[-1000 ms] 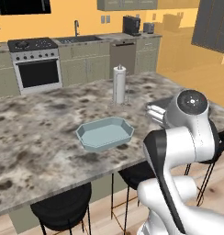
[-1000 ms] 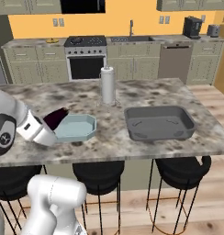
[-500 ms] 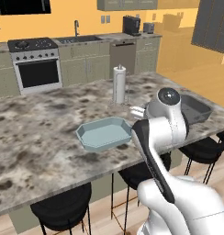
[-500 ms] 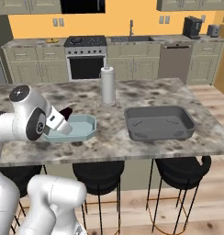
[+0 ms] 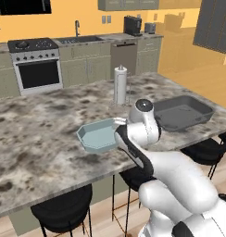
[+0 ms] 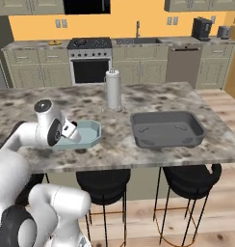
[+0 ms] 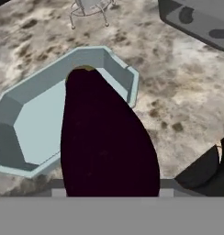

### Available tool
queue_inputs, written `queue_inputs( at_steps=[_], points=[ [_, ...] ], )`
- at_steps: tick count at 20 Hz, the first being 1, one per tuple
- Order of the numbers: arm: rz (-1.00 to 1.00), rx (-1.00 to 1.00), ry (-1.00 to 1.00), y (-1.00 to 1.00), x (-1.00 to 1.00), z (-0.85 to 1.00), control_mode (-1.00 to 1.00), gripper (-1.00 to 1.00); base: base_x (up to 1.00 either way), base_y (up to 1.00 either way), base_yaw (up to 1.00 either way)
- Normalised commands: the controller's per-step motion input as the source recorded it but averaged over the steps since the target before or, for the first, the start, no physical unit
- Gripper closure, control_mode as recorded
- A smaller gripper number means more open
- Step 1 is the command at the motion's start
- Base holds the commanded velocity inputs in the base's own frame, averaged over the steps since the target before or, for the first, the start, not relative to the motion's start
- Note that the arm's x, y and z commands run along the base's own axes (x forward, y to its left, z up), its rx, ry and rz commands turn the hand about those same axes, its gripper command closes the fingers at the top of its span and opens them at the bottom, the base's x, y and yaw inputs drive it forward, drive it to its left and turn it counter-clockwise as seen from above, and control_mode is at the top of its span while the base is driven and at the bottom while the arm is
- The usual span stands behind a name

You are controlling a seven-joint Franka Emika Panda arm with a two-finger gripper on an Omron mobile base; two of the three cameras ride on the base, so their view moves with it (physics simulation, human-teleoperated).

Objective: Place the cold items (eggplant and corn) from the fridge in one tupperware on the dining counter. Place the warm items (kebab skewer and hot dog) in the stove area in another tupperware.

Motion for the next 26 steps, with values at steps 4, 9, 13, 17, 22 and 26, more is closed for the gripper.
queue_inputs(
  at_steps=[4,9,13,17,22,26],
  points=[
    [0.00,0.00,0.22,0.00,1.00,-0.51,-1.00,1.00,0.00,0.00,0.00],
    [0.00,0.00,0.12,0.01,1.00,-0.41,-1.00,1.00,0.00,0.00,0.00],
    [0.00,0.00,0.02,0.22,0.96,-0.34,-1.00,1.00,0.00,0.00,0.00],
    [0.00,-0.06,0.00,0.47,0.51,-0.34,-1.00,1.00,0.00,0.00,0.00],
    [0.00,-0.07,-0.03,0.44,0.17,-0.33,-1.00,1.00,0.00,0.00,0.00],
    [0.00,0.00,-0.05,0.09,0.15,-0.29,-1.00,1.00,0.00,0.00,0.00]
  ],
)
